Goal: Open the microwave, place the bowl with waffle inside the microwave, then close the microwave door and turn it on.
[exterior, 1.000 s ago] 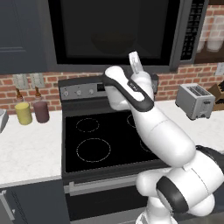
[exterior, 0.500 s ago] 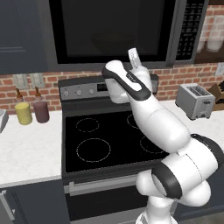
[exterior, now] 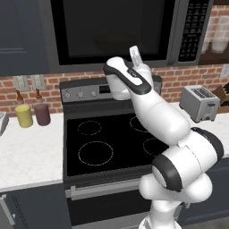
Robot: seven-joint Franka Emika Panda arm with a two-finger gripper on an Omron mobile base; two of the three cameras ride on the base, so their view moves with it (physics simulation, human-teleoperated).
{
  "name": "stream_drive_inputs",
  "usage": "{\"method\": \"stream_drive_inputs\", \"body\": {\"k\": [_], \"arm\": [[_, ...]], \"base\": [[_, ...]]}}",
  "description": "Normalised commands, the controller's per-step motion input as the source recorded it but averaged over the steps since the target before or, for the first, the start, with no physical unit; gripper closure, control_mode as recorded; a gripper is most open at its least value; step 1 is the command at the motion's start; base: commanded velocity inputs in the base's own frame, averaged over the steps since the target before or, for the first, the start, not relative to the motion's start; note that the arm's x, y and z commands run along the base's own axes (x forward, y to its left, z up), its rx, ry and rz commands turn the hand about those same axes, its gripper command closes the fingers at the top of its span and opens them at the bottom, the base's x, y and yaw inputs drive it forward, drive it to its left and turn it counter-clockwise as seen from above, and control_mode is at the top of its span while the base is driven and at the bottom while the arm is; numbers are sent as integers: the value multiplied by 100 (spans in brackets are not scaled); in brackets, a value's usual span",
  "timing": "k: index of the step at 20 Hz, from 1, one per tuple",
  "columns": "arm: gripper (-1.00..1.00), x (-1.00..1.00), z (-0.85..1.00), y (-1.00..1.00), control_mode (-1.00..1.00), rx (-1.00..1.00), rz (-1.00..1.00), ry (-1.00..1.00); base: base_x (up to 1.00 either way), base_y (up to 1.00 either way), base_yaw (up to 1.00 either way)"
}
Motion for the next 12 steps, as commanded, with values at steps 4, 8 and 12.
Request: {"method": "stream_drive_inputs", "body": {"k": [4,8,12], "arm": [[-100,29,1,0,-100,0,0,2],[-100,15,0,0,-100,0,0,1],[-100,-5,0,0,-100,0,0,-1]], "base": [[0,0,0],[0,0,0],[0,0,0]]}}
